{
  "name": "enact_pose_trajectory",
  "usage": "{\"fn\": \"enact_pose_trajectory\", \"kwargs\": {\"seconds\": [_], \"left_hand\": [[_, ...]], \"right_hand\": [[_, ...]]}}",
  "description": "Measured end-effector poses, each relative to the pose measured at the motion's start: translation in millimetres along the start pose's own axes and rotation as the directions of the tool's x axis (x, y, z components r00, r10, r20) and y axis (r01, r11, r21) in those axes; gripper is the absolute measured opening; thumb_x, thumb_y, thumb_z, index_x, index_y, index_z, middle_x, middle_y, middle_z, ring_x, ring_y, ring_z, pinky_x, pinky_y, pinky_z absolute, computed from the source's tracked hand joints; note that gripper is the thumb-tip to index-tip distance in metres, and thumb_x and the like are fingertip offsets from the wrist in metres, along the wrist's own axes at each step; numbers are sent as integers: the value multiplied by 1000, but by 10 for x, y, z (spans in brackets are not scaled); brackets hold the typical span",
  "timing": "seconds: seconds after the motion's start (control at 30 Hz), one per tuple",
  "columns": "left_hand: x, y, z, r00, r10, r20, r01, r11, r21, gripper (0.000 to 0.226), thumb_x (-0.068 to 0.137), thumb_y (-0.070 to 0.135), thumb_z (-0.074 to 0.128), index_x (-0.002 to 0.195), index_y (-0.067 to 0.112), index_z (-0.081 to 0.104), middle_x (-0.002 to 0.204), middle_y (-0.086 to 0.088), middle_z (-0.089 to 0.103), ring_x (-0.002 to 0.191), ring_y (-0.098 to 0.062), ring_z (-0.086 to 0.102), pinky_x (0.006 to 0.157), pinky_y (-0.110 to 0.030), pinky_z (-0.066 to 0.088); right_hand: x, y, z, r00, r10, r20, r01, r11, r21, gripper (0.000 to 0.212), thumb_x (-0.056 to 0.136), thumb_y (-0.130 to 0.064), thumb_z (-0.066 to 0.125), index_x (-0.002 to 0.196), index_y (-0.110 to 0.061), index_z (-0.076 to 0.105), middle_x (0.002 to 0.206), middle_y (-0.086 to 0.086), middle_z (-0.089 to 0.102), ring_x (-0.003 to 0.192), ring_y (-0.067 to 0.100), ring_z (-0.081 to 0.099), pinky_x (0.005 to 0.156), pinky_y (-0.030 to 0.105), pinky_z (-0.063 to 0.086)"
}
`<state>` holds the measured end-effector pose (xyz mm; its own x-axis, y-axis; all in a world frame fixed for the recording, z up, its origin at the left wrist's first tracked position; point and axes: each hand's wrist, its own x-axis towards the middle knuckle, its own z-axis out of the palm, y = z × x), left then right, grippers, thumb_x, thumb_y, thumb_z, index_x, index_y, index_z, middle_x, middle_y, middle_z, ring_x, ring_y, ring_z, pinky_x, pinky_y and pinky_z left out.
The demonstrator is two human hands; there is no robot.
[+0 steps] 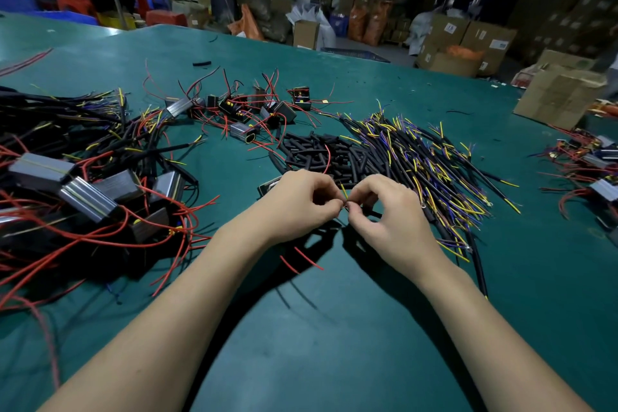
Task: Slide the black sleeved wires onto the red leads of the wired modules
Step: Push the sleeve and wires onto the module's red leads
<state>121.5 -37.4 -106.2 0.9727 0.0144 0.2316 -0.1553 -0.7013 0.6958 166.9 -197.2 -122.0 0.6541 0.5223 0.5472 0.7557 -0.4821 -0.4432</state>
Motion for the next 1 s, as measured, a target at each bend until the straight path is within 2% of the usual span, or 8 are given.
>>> {"fn": "enact_pose_trajectory", "kwargs": {"seconds": [0.2,0.33,0.57,0.63,0.77,0.87,0.93,1.0], "left_hand": [[-16,-15,-38,999,44,-3,-44,998,48,7,78,10,65,82,13,69,80,-5,71,78,-19,64,75,-28,49],[-10,-27,-50,988,153,16,-154,974,167,9,80,12,66,88,10,68,86,-6,69,82,-22,62,78,-33,48],[-3,-25,-87,921,388,17,-377,881,287,6,83,14,65,86,9,66,80,1,59,76,-18,56,73,-38,48],[-6,-28,-84,919,393,28,-384,878,285,7,83,15,66,84,8,68,81,-2,61,77,-20,58,73,-39,49],[-4,-34,-65,929,367,39,-364,892,268,12,85,16,62,84,7,70,81,-4,64,77,-22,59,74,-39,49],[-1,-27,-34,936,353,17,-344,899,269,12,85,13,60,84,5,70,80,-7,63,76,-23,58,73,-36,46],[3,-25,8,946,322,-24,-307,919,247,12,85,11,60,82,3,69,77,-8,63,74,-24,56,70,-33,44],[7,-30,43,968,233,-95,-216,962,164,12,85,11,60,77,5,68,70,-4,62,66,-18,53,65,-28,40]], "right_hand": [[3,-19,41,992,124,36,-129,965,227,16,81,-2,66,78,-18,64,74,-6,64,68,8,57,67,17,46],[8,-18,42,973,211,95,-230,917,325,22,83,-4,66,72,-23,63,71,-2,66,67,13,59,65,19,46],[39,29,-13,933,301,196,-356,851,387,17,86,-5,65,73,-17,66,62,-4,60,54,5,50,55,16,40],[34,23,-17,945,277,174,-321,887,333,17,84,-6,66,73,-18,65,67,2,65,57,10,53,57,17,42],[21,-12,-25,977,175,121,-195,963,188,13,81,-4,66,74,-15,64,70,-4,64,67,15,59,66,23,46],[18,-28,-50,994,29,110,-29,1000,-7,10,79,-6,67,74,-13,61,73,-4,59,70,20,57,68,37,45],[27,-54,-61,987,-141,80,157,953,-260,10,76,-7,65,73,-13,58,72,-3,57,71,25,57,67,38,41],[50,-98,-48,953,-295,69,291,827,-480,7,74,-7,60,72,-13,57,71,1,58,71,27,57,65,39,41]]}}
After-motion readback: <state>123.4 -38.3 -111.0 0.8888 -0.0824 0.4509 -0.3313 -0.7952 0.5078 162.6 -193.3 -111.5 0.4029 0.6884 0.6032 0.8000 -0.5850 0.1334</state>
